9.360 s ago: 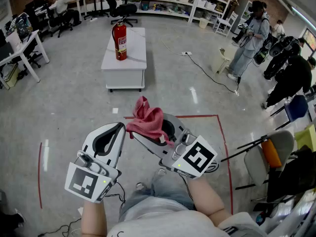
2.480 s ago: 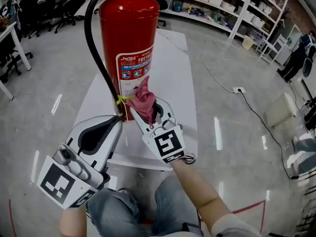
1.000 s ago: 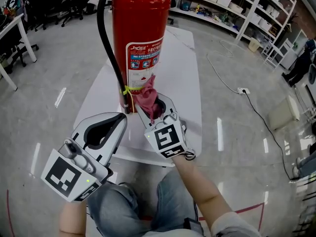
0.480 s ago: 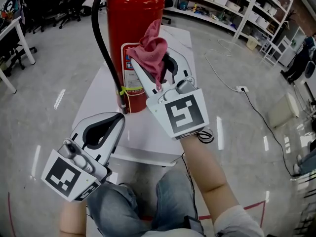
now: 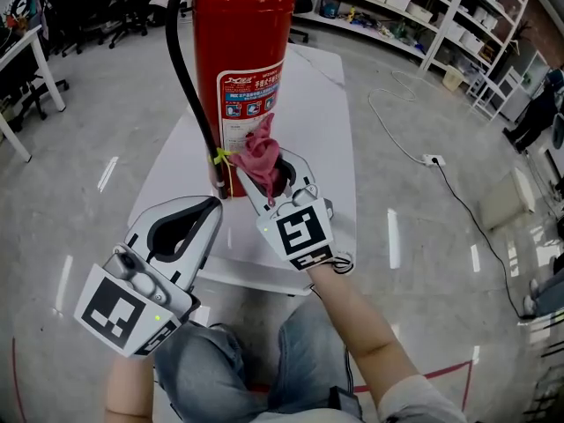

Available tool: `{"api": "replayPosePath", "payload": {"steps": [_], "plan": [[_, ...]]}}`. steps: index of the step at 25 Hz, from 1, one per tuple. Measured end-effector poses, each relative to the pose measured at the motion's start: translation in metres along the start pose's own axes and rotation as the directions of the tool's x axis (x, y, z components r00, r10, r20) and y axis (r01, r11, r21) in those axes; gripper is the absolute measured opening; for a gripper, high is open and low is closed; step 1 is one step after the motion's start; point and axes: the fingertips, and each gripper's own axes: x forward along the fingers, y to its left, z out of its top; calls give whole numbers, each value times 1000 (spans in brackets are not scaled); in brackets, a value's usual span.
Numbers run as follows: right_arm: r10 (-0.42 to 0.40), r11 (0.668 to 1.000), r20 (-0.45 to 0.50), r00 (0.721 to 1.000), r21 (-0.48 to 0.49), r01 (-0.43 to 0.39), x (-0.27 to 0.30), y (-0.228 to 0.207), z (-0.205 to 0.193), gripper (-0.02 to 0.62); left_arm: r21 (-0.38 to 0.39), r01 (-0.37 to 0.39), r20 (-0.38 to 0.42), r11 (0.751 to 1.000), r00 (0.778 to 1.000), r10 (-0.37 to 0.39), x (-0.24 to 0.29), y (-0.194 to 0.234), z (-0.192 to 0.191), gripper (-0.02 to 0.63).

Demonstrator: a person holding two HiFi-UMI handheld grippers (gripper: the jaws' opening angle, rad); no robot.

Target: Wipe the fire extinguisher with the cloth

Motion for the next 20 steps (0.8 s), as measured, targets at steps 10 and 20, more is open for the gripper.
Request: {"api": "replayPosePath", "payload": {"steps": [10, 20], "plan": [[22, 1000, 152, 988, 15, -24, -21, -8, 45, 161, 1, -15, 23, 1000, 1000, 15, 4, 17, -10, 9], [9, 992, 172, 985, 119, -30, -21, -19, 68, 161, 35, 89, -52, 995, 995, -87, 49, 47, -17, 9]]}}
